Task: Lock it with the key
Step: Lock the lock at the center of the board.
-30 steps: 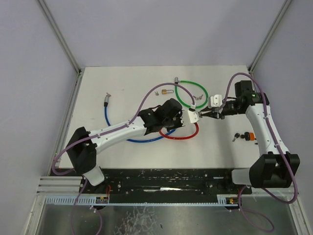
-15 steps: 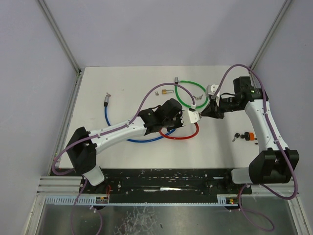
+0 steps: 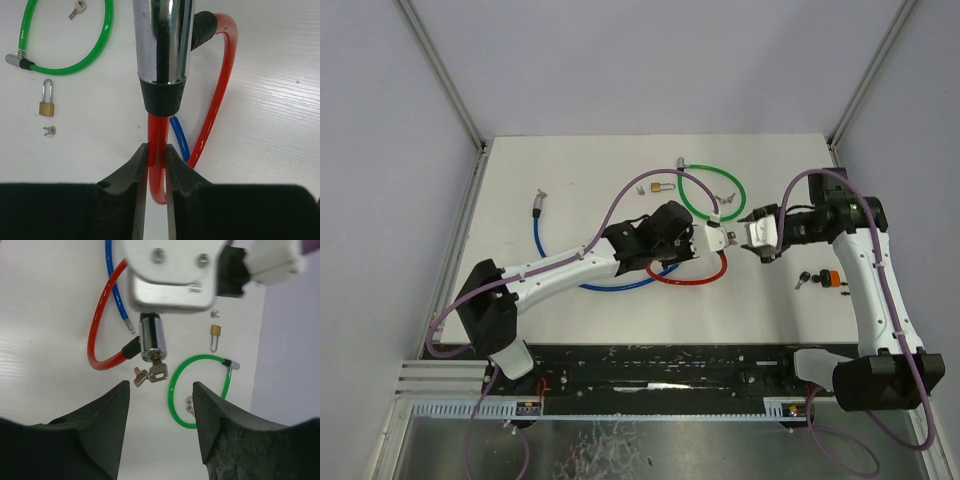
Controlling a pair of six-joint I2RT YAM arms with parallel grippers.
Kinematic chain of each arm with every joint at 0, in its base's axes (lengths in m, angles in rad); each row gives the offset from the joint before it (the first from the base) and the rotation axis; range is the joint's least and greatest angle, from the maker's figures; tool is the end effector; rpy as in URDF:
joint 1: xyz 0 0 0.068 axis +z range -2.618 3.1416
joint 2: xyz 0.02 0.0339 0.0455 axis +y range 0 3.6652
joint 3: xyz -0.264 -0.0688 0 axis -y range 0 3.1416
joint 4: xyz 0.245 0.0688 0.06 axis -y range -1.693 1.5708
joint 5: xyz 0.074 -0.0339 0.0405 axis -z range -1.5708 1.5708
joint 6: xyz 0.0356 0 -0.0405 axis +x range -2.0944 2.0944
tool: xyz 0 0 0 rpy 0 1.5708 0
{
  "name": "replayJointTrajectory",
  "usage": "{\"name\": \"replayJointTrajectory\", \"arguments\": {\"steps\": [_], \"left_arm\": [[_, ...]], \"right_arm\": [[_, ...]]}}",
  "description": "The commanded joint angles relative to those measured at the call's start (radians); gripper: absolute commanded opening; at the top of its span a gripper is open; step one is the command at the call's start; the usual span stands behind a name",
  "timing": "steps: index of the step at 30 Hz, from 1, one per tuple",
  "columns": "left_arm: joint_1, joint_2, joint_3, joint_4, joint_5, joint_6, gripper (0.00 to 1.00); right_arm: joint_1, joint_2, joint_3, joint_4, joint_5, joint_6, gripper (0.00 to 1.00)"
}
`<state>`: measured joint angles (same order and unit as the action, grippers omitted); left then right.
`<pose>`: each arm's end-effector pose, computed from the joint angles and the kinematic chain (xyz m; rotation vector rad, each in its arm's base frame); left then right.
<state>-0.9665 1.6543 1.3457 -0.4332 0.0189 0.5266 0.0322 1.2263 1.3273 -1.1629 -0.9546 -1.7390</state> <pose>0.2122 -0.3085 0.2853 1.5861 1.7001 -0.2446 0.2136 0.0359 0.3638 -1.8008 1.1078 0.3018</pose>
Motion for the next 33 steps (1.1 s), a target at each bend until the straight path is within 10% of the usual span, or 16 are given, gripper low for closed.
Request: {"name": "replayJointTrajectory", "arguments": {"steps": [1, 7, 33], "left_arm": [[-0.008, 0.007, -0.003, 0.022, 0.027, -0.019, 0.00], [-0.007, 0.007, -0.006, 0.022, 0.027, -0.019, 0.00], [-0.008, 0.018, -0.001, 0.024, 0.032, -0.015, 0.00]], "right_arm": [[0.008, 0.009, -0.057, -0.091, -0.023, -0.561, 0.59], [0.008, 0.083, 0.007, -0.125, -0.025, -0.707, 0.40], [0.017, 0.078, -0.038, -0.022, -0.004, -0.721, 0.39]]}}
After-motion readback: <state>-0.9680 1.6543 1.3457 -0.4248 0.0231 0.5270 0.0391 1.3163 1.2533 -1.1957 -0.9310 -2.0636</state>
